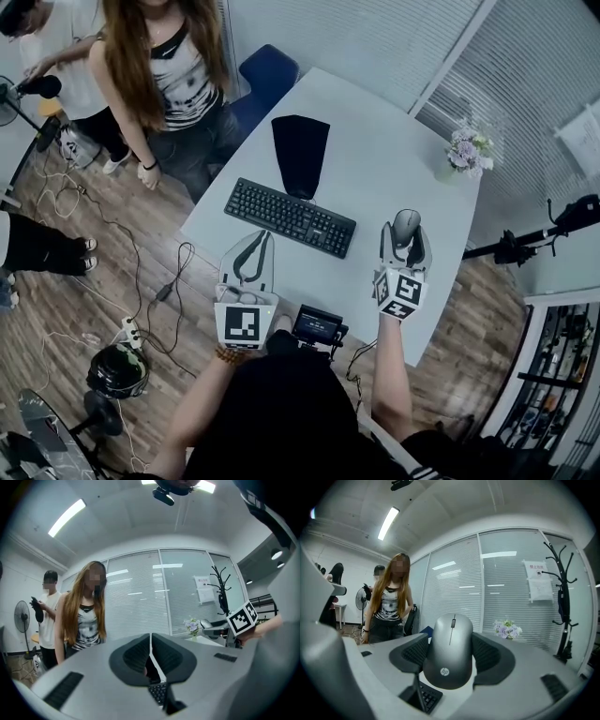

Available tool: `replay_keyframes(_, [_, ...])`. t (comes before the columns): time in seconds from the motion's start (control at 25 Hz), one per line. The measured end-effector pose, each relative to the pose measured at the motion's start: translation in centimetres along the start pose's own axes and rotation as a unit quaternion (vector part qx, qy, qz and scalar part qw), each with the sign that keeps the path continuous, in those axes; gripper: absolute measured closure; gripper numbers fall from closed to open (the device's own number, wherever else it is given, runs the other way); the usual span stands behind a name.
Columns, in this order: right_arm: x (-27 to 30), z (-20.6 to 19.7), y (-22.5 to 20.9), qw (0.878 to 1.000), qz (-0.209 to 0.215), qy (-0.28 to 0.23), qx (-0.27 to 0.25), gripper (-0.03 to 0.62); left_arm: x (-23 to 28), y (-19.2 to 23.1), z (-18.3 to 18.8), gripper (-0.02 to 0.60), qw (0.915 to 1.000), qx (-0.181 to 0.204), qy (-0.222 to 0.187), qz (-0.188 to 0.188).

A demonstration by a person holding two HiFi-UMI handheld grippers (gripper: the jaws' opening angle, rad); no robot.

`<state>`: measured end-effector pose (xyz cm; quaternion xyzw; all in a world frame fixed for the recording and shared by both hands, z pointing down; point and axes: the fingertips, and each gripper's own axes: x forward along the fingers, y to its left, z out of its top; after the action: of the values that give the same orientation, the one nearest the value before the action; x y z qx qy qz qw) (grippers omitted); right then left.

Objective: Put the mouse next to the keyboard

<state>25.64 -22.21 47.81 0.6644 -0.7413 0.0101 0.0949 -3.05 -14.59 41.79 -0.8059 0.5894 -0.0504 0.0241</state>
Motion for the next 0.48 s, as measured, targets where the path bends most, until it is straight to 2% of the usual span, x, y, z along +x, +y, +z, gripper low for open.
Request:
replay_keyframes(0.32, [1.7, -3.2, -0.2, 0.999, -0.003, 0.037, 0.001, 0.299, 0.3, 0.7, 0.5, 0.568, 0.9996, 0.020, -0.017, 0.006])
replay_keyframes(0.48, [2.8, -5.0, -0.4, 0.998, -0.003, 0.055, 0.000, 0.299, 0.7, 0.7, 0.6, 0.568, 0.9997, -0.002, -0.021, 0.014])
